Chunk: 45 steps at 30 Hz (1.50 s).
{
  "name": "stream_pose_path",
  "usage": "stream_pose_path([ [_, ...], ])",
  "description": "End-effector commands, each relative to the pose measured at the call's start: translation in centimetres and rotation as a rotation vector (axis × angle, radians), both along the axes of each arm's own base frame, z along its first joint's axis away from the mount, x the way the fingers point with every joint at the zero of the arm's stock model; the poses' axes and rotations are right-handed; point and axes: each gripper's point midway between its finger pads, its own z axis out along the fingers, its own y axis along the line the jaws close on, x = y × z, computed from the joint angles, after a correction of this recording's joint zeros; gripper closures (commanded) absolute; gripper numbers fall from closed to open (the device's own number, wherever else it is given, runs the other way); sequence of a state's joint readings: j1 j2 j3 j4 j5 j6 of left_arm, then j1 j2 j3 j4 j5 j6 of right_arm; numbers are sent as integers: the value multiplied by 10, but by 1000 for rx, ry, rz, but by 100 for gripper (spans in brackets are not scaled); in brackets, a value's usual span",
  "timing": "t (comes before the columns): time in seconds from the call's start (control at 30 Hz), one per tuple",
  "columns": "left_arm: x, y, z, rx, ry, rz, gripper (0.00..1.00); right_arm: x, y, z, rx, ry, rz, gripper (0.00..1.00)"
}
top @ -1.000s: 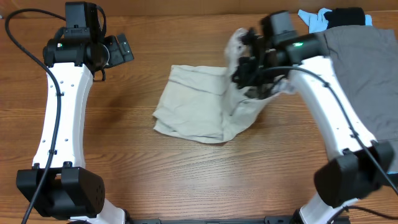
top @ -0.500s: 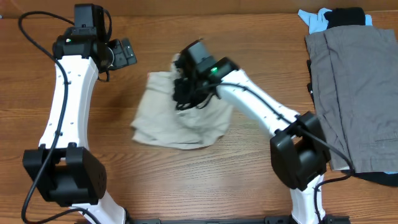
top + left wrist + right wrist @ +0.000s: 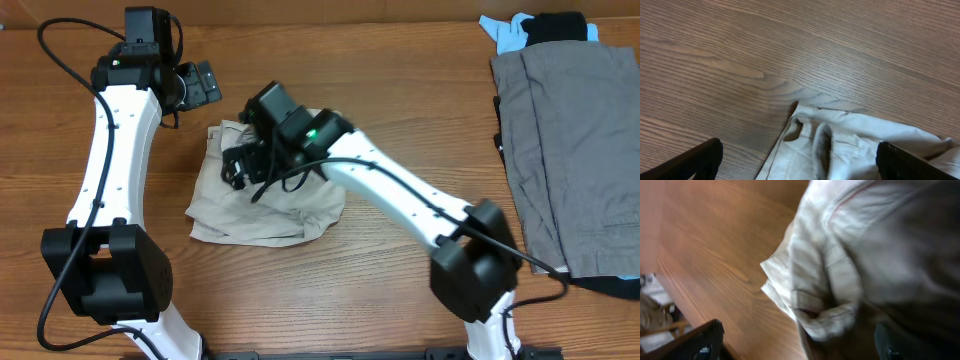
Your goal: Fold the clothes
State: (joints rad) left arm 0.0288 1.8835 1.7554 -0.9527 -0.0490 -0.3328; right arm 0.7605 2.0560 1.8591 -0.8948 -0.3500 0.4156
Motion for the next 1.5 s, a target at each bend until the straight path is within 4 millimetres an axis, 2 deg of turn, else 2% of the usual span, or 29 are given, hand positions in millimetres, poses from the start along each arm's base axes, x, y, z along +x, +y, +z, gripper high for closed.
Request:
stream_pose_path([
  [0.0,6,0,7,1,-18,-53,0,23,-52,107,68,-191,-129,0],
  [0.1,4,-23,6,-55,-13,-167,2,27,-87,112,-5,-196,-205,0],
  [0.17,0,-38,5,-77,-1,-225,3,32,-111,107,-54,-175,-253,0],
  [0.3,-11,-67,0,-71,42,-323,4,41,-145,98,-96,-119,-321,0],
  [0.4,-25,-104,-3,-91,77,-439,5,56,-177,94,-135,-110,-401,0],
  [0.47,-32,-120,-5,-63,97,-498,3,65,-196,93,-142,-102,-449,0],
  [0.57,-40,-128,-8,9,127,-514,1,74,-222,91,-155,-84,-509,0],
  [0.67,-45,-126,-12,60,156,-448,0,78,-250,88,-175,-54,-570,0],
  [0.8,-51,-121,-14,63,188,-429,0,79,-267,85,-188,-42,-582,0],
  [0.9,-53,-119,-19,61,208,-429,0,78,-269,83,-199,-45,-566,0],
  [1.0,-56,-134,-30,10,234,-508,2,78,-269,78,-205,-37,-562,0],
  [1.1,-57,-141,-53,-12,289,-535,6,76,-269,70,-213,-23,-561,0],
  [1.17,-58,-142,-72,-13,337,-535,13,74,-270,66,-220,-10,-560,0],
  [1.2,-58,-142,-80,-13,357,-535,21,74,-271,65,-223,-7,-559,0],
  [1.23,-59,-142,-88,-13,379,-534,34,74,-271,64,-226,-12,-550,0],
  [1.27,-59,-142,-94,-14,392,-533,50,74,-271,64,-228,-16,-543,0],
  [1.3,-59,-141,-97,-14,400,-531,75,74,-270,64,-227,-16,-544,0],
  [1.33,-59,-141,-98,-17,404,-524,96,75,-270,65,-225,-19,-544,0],
  [1.37,-59,-140,-97,-18,402,-518,96,75,-270,65,-224,-21,-544,0],
  [1.47,-59,-136,-72,-2,381,-511,96,78,-271,66,-217,-32,-549,0],
])
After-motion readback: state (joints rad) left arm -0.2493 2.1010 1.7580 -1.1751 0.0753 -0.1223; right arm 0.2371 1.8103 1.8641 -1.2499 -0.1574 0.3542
